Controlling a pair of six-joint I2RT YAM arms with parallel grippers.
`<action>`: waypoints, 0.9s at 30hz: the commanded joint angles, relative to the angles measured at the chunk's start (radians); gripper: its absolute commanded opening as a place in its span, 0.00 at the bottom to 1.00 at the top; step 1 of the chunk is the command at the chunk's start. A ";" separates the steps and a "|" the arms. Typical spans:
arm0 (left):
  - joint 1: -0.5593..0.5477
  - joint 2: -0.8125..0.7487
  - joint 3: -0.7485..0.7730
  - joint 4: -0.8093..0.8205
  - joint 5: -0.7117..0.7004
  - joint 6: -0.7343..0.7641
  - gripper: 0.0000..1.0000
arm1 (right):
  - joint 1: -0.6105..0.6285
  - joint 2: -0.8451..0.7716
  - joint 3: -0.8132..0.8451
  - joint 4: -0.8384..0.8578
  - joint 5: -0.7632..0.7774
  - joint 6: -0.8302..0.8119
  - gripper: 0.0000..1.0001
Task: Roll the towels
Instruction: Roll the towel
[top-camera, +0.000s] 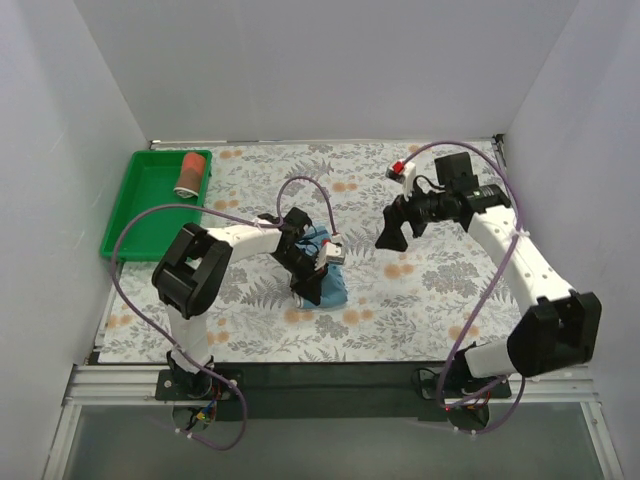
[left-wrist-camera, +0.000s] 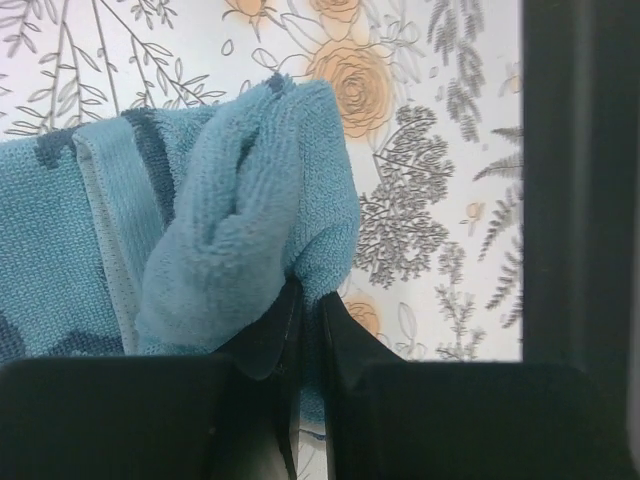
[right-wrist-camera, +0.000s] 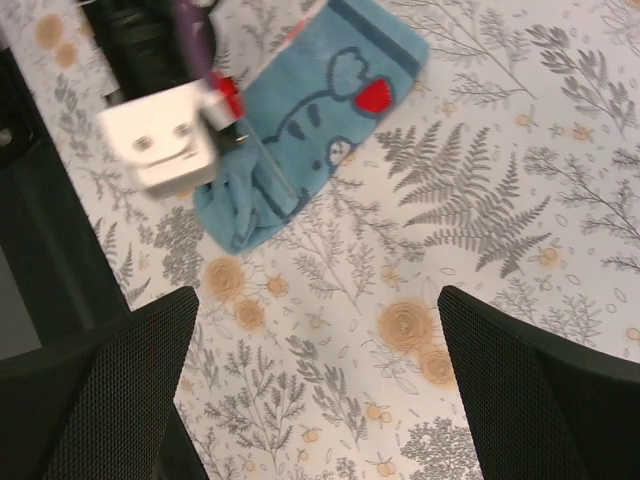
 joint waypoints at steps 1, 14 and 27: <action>0.025 0.122 0.015 -0.237 0.096 0.029 0.00 | 0.021 -0.137 -0.127 -0.017 -0.078 -0.121 0.95; 0.088 0.344 0.184 -0.381 0.090 0.132 0.00 | 0.464 -0.165 -0.258 0.127 0.340 -0.324 0.71; 0.105 0.376 0.236 -0.407 0.068 0.135 0.05 | 0.785 -0.044 -0.401 0.485 0.489 -0.419 0.82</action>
